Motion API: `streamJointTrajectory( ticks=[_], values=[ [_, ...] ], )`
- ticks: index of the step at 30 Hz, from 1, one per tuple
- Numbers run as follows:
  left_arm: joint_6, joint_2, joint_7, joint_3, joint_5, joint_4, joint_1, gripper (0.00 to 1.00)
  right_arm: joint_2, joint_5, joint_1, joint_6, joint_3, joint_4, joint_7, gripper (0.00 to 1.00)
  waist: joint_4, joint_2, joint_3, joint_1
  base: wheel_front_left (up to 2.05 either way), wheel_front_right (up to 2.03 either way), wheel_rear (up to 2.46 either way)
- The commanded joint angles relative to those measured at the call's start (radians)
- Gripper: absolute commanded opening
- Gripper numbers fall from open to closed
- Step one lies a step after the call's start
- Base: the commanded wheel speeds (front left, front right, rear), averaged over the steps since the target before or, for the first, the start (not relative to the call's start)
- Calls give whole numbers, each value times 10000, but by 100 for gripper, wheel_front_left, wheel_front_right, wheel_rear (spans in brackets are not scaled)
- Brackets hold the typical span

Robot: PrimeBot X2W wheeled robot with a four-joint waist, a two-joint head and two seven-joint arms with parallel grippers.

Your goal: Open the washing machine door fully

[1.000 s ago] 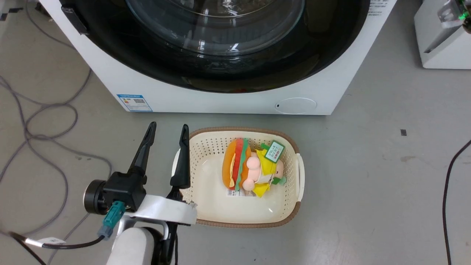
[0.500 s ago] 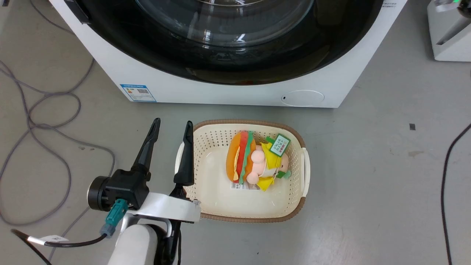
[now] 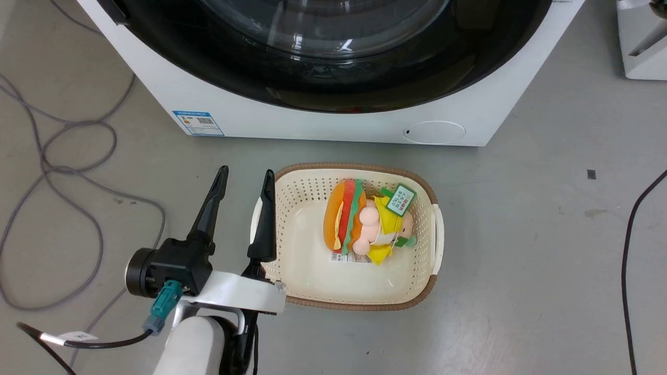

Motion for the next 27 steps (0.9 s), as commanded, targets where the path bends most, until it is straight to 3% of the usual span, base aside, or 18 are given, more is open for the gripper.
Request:
streamJointTrajectory(
  ticks=[1, 16, 27],
  values=[
    [40, 10, -53, -30, -46, -2, -195, 100, 147, 39, -62, -6, 40, -62, 22, 0, 11, 0, 20, 0, 0, 0, 0],
    [73, 10, -53, -287, -181, 54, -330, 100, 365, -34, -723, -6, 248, 600, 53, 0, 190, 0, 228, 0, 0, 0, 0],
    [163, 10, -53, -490, -318, 149, -353, 100, 438, -87, -1013, -6, 487, 999, 919, 0, 279, 0, 231, 0, 0, 0, 0]
  ],
)
